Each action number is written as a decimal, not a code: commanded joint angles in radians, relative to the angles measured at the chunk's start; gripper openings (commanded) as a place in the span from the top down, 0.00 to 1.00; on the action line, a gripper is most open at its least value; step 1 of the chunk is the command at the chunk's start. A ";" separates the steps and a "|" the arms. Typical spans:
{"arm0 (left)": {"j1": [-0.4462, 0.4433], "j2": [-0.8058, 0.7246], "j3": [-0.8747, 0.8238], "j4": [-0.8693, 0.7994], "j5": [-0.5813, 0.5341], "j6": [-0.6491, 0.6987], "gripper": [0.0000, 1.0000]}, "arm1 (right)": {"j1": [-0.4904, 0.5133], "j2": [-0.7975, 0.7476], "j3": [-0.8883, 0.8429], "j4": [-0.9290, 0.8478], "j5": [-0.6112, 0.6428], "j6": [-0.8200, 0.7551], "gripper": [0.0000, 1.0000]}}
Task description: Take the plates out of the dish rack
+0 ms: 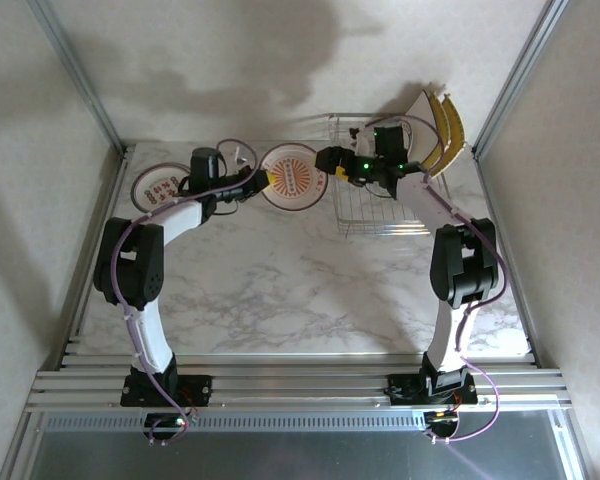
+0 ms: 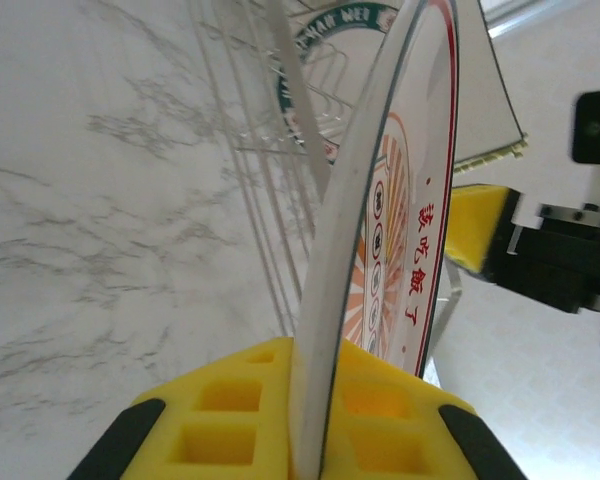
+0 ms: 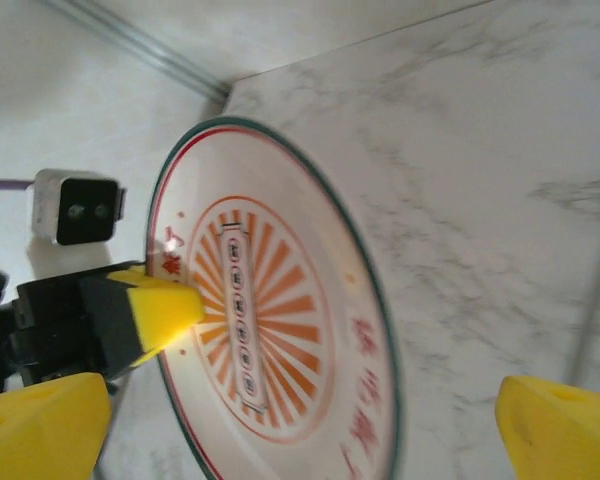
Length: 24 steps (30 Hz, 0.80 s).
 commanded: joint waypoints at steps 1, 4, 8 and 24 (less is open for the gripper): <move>0.036 -0.067 -0.039 0.073 -0.076 -0.024 1.00 | -0.031 -0.071 0.102 -0.273 0.190 -0.159 0.01; 0.066 -0.105 -0.094 0.111 -0.144 -0.045 1.00 | -0.033 -0.103 0.135 -0.421 0.421 -0.272 0.01; 0.133 -0.179 -0.198 0.211 -0.211 -0.117 1.00 | -0.036 -0.134 0.139 -0.569 0.786 -0.383 0.01; 0.402 -0.488 -0.505 0.252 -0.587 -0.178 1.00 | -0.086 -0.150 0.068 -0.602 0.917 -0.444 0.01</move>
